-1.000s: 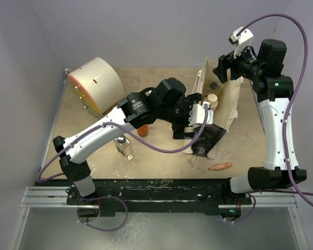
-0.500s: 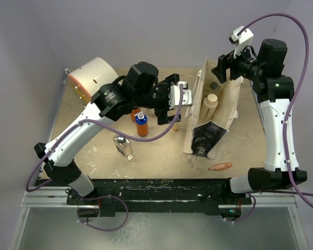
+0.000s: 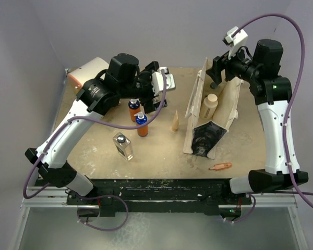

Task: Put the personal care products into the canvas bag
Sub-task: Pick up the care product from the center of the board.

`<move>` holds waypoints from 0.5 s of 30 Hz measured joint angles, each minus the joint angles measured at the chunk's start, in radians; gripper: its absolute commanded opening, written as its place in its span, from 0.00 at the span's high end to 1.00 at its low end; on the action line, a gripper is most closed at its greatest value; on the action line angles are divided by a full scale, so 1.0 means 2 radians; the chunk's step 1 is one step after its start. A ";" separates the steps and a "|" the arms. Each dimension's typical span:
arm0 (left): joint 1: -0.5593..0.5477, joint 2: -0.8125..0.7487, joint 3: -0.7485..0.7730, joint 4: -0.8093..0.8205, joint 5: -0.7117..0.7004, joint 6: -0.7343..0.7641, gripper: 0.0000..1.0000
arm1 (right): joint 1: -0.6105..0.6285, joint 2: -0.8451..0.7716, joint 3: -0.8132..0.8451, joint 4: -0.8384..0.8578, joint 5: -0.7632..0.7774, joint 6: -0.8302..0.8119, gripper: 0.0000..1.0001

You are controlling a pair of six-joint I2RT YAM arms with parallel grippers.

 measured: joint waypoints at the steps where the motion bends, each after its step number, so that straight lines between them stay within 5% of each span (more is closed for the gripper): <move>1: 0.006 -0.002 -0.003 0.002 -0.001 0.000 0.01 | 0.000 -0.001 0.000 0.000 0.000 0.000 0.24; 8: 0.042 -0.016 -0.023 0.006 -0.003 -0.002 0.01 | 0.001 -0.010 0.000 -0.001 -0.003 -0.003 0.21; 15: 0.059 -0.031 -0.033 0.012 -0.003 -0.003 0.01 | 0.001 -0.017 -0.002 -0.012 -0.004 -0.011 0.07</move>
